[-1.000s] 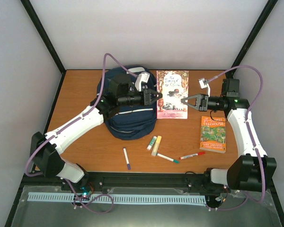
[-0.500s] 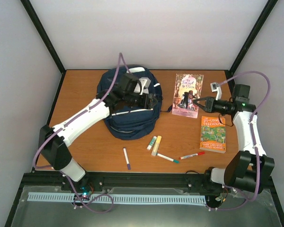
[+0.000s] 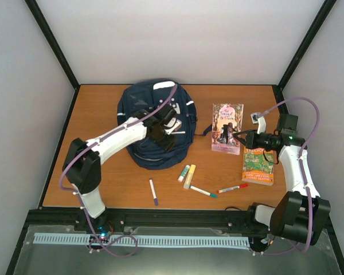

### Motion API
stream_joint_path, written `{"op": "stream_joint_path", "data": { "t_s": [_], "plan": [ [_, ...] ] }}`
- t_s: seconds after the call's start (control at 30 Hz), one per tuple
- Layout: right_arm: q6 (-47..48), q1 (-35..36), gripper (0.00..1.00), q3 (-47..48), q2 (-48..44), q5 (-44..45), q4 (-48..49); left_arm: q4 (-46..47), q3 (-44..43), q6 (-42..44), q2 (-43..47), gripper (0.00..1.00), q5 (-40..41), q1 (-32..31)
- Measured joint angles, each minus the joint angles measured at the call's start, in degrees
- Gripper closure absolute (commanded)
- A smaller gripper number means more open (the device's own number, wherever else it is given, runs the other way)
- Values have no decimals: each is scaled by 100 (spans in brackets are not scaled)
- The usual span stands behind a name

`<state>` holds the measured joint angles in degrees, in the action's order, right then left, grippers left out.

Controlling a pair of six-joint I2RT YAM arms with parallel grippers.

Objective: Pack the student bag
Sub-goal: Place the book in the student bag.

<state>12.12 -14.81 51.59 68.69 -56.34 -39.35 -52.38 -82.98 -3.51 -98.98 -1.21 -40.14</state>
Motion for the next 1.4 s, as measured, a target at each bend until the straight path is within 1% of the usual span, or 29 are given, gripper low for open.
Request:
{"op": "stream_joint_path", "data": {
  "t_s": [0.13, 0.27, 0.5, 0.57, 0.67, 0.83, 1.07, 1.27, 1.33, 1.4],
  "plan": [
    [83, 0, 97, 0, 9, 28, -2, -39, -83, 181, -481, 37, 76, -11],
    [125, 0, 97, 0, 9, 44, -4, -116, -87, 341, -787, 39, -15, -13],
    [186, 0, 97, 0, 35, 42, -9, -192, -269, 415, -975, 50, -199, -26],
    [190, 0, 97, 0, 59, 42, -13, -210, -323, 422, -1038, 51, -240, -46],
    [195, 0, 97, 0, 68, 42, -28, -210, -332, 415, -1038, 48, -297, -101],
    [203, 0, 97, 0, 68, 42, -28, -201, -332, 404, -997, 50, -411, -234],
    [201, 0, 97, 0, 68, 42, -28, -203, -326, 358, -994, 48, -332, -267],
    [201, 0, 97, 0, 68, 42, -28, -201, -319, 313, -1019, 60, -164, -262],
    [201, 0, 97, 0, 68, 42, -28, -197, -319, 306, -1064, 61, -177, -264],
    [201, 0, 97, 0, 68, 42, -31, -188, -319, 297, -1110, 61, -188, -267]
  ]
}}
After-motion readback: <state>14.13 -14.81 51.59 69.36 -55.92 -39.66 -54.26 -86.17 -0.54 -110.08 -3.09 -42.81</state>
